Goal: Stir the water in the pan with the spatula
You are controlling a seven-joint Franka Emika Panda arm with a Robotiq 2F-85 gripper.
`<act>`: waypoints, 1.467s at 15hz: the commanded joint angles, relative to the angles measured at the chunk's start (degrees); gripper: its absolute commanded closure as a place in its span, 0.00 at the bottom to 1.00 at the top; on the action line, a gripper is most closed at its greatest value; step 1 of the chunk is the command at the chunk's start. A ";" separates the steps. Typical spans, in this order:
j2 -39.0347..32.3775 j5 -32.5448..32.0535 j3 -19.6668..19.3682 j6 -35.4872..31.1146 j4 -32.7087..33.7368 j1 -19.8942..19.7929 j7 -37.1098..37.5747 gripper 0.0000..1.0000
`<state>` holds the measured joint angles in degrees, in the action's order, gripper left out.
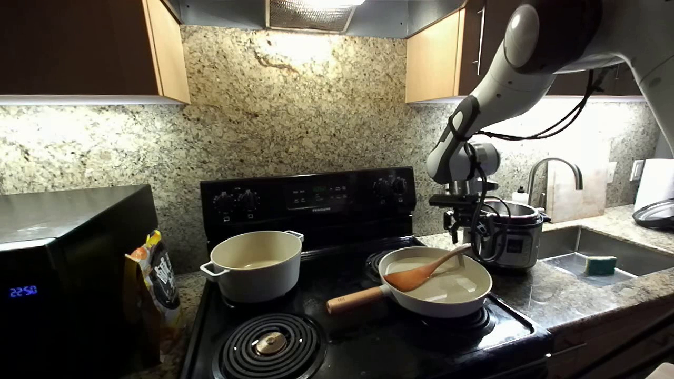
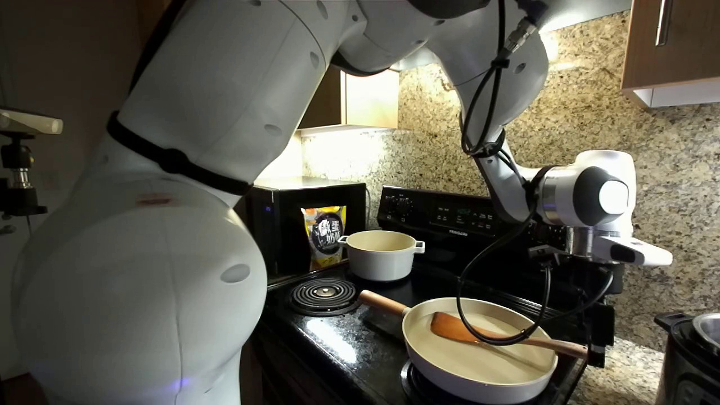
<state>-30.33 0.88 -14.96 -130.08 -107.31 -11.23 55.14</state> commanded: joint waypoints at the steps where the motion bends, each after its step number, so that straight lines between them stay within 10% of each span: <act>1: 0.42 2.55 0.37 -1.76 -1.17 -0.42 -2.25 0.00; 22: -0.40 4.02 0.54 -2.82 -1.34 -0.12 -2.09 0.00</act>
<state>-31.90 3.41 -14.14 -131.29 -107.26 -11.17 55.14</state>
